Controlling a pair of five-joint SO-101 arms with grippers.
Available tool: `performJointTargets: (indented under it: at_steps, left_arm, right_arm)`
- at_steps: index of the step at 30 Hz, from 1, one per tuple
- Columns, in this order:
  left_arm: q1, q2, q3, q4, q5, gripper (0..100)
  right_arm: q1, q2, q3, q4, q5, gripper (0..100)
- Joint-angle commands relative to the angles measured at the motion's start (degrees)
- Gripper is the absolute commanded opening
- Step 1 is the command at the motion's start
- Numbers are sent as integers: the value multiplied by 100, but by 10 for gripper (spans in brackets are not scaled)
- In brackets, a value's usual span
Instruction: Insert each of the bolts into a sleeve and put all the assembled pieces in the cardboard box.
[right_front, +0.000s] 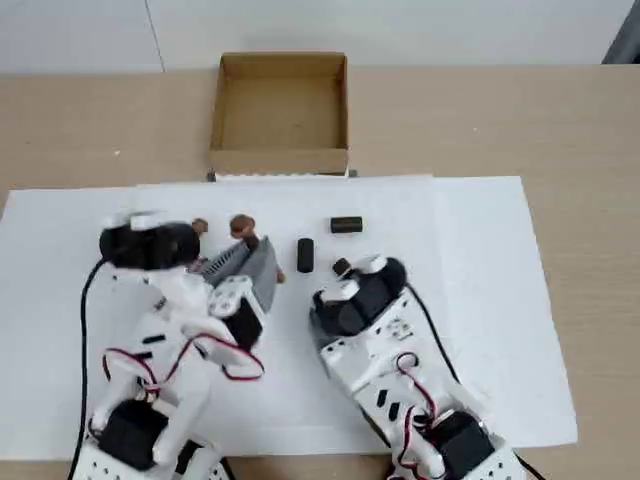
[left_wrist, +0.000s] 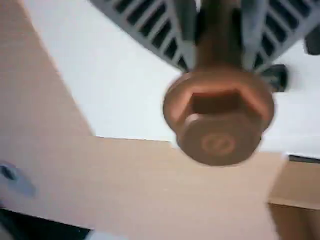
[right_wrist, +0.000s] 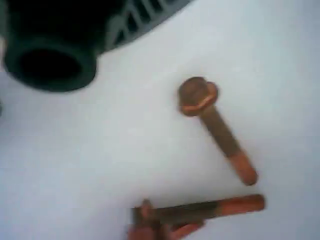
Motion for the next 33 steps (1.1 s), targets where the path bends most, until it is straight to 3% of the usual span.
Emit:
performJointTargets:
  at_steps: [1, 13, 33]
  left_arm:
    - [149, -598, 101, -158, 53, 6]
    - [167, -1204, 409, -123, 53, 6]
    - [589, -1213, 901, -141, 53, 6]
  right_arm:
    - [-286, -233, 105, -154, 123, 3]
    - [-391, -259, 167, -936, 985, 3]
    - [-391, -259, 123, -1244, 1081, 3]
